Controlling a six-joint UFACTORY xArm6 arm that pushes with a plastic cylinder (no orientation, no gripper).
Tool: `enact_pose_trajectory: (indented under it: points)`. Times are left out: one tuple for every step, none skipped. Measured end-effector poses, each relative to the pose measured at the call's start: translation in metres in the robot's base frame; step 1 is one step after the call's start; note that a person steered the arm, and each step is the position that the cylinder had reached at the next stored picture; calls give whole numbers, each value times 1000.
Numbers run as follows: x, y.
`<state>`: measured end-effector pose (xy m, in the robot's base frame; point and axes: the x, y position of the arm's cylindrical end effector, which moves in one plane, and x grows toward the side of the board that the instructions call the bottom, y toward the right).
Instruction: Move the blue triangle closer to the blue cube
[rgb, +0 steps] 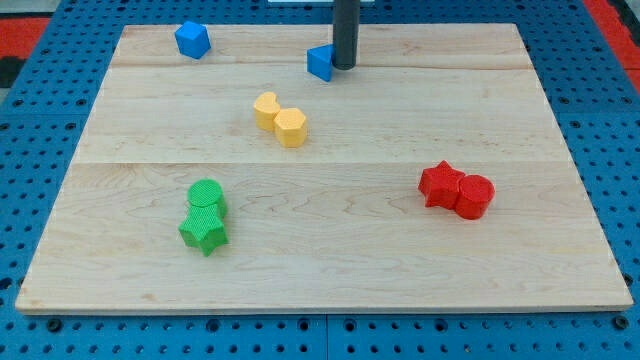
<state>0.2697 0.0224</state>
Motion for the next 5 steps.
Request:
enact_pose_trajectory:
  points:
    - [0,-25]
    - [-1,-48]
    - [4,-61]
    - [3,-70]
    - [1,-101]
